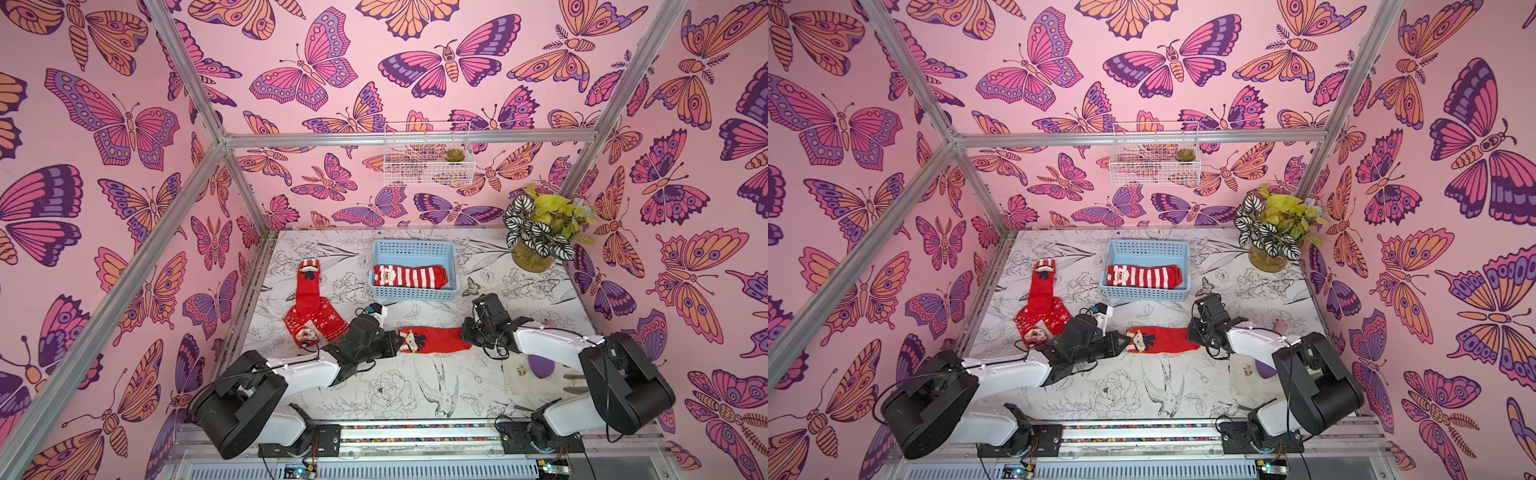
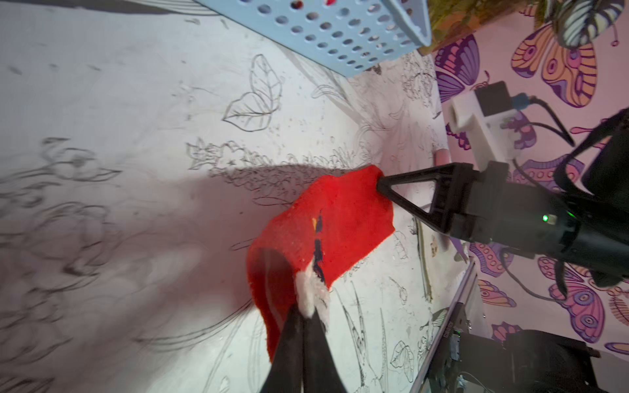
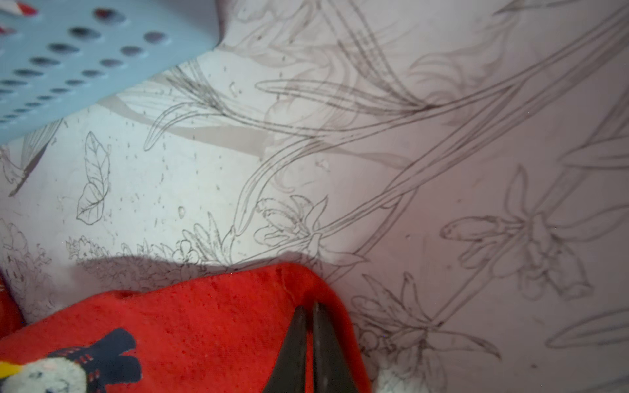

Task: Place the socks together as a pair
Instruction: Adjust the sock at the center of the board, then pick up the sock from the center of the board.

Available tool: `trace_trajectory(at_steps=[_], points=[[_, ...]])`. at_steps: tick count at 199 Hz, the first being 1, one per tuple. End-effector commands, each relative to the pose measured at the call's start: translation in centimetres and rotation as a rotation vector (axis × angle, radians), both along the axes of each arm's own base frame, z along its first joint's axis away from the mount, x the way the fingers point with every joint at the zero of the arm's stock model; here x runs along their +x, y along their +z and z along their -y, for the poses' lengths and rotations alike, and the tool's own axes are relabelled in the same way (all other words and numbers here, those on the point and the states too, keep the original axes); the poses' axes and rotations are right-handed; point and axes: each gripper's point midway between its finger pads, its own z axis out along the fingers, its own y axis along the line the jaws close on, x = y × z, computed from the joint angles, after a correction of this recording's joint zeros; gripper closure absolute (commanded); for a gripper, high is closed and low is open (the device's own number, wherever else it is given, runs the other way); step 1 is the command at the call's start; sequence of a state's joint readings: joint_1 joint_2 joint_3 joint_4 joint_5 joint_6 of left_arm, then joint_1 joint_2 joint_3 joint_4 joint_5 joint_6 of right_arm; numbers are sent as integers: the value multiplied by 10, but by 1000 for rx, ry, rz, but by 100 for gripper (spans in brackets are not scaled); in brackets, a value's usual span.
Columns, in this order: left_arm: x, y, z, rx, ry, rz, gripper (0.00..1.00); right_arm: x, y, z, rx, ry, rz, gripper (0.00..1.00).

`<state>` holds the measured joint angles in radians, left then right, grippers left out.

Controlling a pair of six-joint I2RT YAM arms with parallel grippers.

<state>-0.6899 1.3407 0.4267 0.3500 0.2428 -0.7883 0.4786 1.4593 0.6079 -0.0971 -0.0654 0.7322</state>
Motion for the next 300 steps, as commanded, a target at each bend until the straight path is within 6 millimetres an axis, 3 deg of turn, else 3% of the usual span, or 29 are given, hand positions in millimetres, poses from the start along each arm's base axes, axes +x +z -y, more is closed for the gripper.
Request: trace_trajectory(at_steps=[1,9,23,35,68,97,132,163,194,212,252,267,282,300], points=[[-12,-21,-31,188,-5,-43,90,4,17,-9,-12,18,60,87],[-12,-20,-37,212,3,-42,82,4,22,-13,-6,31,71,87],[-12,-16,-45,238,23,-35,44,6,32,-21,6,64,93,87],[-10,-13,-53,268,46,-31,36,7,40,-26,12,95,118,87],[-9,11,-66,285,111,-8,34,8,63,-36,2,195,189,86],[-3,44,-86,330,203,34,36,9,76,-36,-23,254,249,86],[16,104,-132,430,388,149,32,11,71,-35,-13,262,333,86],[37,145,-164,446,524,227,13,10,73,-29,-28,252,379,86],[57,179,-174,374,500,165,11,12,70,-22,-42,220,409,85],[68,173,-192,402,539,78,12,14,71,-28,-18,226,411,84],[101,123,-218,229,567,-181,16,16,64,-35,-10,258,393,84],[111,109,-216,309,474,-212,17,18,62,-34,-25,254,386,84],[118,89,-227,453,432,-252,17,17,62,-36,-16,261,384,84],[125,64,-236,572,371,-293,24,17,62,-41,4,275,381,84]])
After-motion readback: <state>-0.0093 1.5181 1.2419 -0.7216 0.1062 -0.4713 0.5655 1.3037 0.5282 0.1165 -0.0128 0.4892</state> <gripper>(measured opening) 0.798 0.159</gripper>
